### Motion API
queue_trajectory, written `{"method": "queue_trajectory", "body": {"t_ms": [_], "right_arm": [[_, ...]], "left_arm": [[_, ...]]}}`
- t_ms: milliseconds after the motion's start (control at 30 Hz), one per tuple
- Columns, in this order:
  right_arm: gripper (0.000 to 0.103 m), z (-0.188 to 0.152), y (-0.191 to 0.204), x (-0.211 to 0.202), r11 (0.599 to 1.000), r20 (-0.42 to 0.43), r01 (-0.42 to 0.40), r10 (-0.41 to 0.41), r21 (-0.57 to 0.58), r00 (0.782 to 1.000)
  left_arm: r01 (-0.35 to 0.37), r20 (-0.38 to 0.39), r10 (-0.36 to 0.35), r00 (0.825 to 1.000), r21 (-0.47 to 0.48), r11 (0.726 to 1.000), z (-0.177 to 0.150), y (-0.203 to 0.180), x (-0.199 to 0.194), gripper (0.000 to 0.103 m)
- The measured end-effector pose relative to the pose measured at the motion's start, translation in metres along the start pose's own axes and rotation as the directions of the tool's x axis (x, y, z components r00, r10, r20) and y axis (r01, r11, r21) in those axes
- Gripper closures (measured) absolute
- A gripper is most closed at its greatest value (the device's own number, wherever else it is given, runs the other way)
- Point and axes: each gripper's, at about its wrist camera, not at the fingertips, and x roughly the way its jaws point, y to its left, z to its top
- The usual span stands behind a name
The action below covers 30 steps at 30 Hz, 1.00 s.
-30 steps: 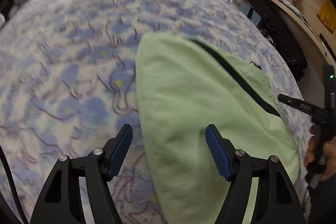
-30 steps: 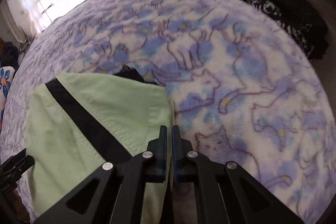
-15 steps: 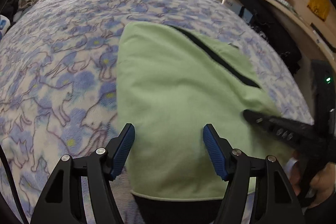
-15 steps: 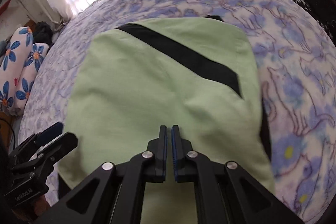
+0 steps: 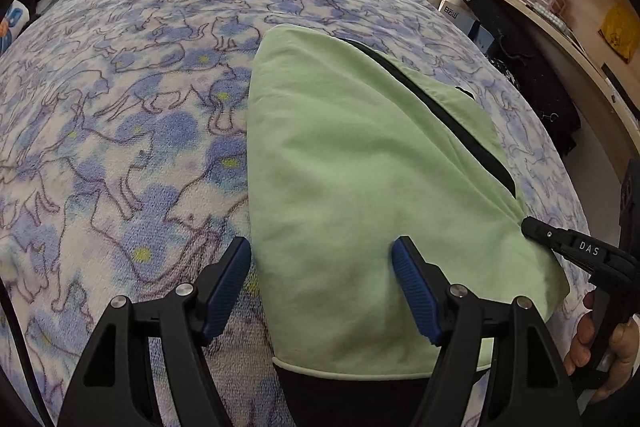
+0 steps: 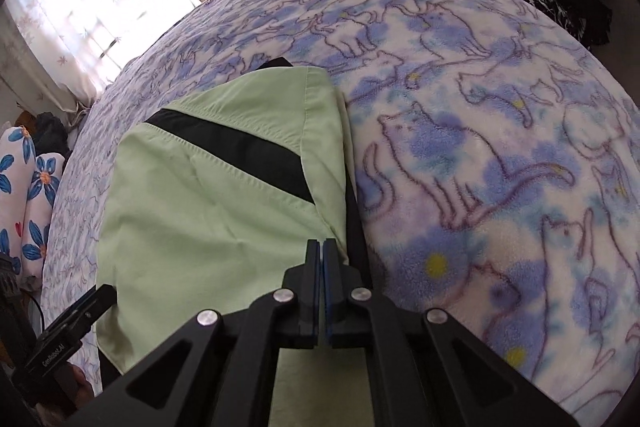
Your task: Fold large clothes
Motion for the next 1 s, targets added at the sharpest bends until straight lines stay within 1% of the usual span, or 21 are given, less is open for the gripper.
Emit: {"method": "queue_trajectory", "body": {"t_ms": [167, 300, 433, 500, 533, 567, 600, 700, 767, 800, 833, 867, 900, 1000], "right_arm": [[0.101, 0.002, 0.003, 0.003, 1.000, -0.007, 0.015, -0.015, -0.002, 1.000], [0.100, 0.000, 0.007, 0.004, 0.999, -0.008, 0.043, -0.043, -0.016, 0.999], [0.097, -0.002, 0.017, 0.003, 0.996, -0.004, 0.079, -0.080, -0.049, 0.997], [0.085, -0.004, 0.024, 0.000, 0.994, -0.008, 0.087, -0.087, -0.072, 0.996], [0.081, -0.004, 0.027, -0.002, 0.993, -0.012, 0.083, -0.084, -0.080, 0.996], [0.073, -0.005, 0.031, -0.006, 0.993, -0.018, 0.075, -0.077, -0.087, 0.997], [0.069, -0.005, 0.035, -0.011, 0.994, -0.025, 0.062, -0.065, -0.094, 0.998], [0.068, -0.005, 0.046, -0.025, 0.992, -0.029, 0.040, -0.044, -0.117, 0.999], [0.066, -0.003, 0.054, -0.037, 0.987, -0.024, 0.042, -0.046, -0.154, 0.999], [0.059, -0.002, 0.058, -0.043, 0.984, -0.020, 0.047, -0.051, -0.174, 0.998], [0.054, -0.001, 0.062, -0.050, 0.978, -0.014, 0.057, -0.061, -0.201, 0.998], [0.044, 0.000, 0.066, -0.055, 0.973, -0.007, 0.063, -0.066, -0.223, 0.998], [0.038, 0.002, 0.069, -0.061, 0.967, -0.001, 0.069, -0.071, -0.244, 0.997], [0.036, 0.010, 0.074, -0.076, 0.952, 0.022, 0.082, -0.079, -0.296, 0.997]], "left_arm": [[-0.001, 0.007, 0.001, 1.000, 0.006, 1.000, -0.001, 0.001, -0.001, 0.030], [-0.015, 0.024, 0.013, 1.000, 0.061, 0.998, -0.003, -0.006, -0.005, 0.030], [0.008, 0.008, -0.009, 1.000, 0.091, 0.996, -0.006, -0.012, -0.009, 0.030], [0.005, -0.002, -0.005, 1.000, 0.113, 0.994, -0.006, -0.016, -0.012, 0.030], [0.007, -0.019, -0.005, 1.000, 0.126, 0.992, -0.005, -0.018, -0.013, 0.030], [0.005, -0.036, -0.001, 0.999, 0.130, 0.991, -0.005, -0.019, -0.015, 0.030], [0.004, -0.055, 0.004, 0.998, 0.129, 0.992, -0.003, -0.019, -0.017, 0.030], [-0.002, -0.085, 0.012, 0.996, 0.122, 0.993, -0.001, -0.018, -0.024, 0.030], [-0.012, -0.072, 0.021, 0.997, 0.118, 0.993, 0.001, -0.016, -0.032, 0.030], [-0.016, -0.067, 0.024, 0.997, 0.117, 0.993, 0.001, -0.015, -0.035, 0.030], [-0.019, -0.065, 0.027, 0.998, 0.120, 0.993, 0.003, -0.014, -0.039, 0.030], [-0.023, -0.063, 0.031, 0.998, 0.127, 0.992, 0.004, -0.014, -0.041, 0.030], [-0.028, -0.060, 0.036, 0.998, 0.134, 0.991, 0.005, -0.014, -0.044, 0.030], [-0.037, -0.064, 0.047, 0.997, 0.155, 0.987, 0.009, -0.013, -0.049, 0.030]]}}
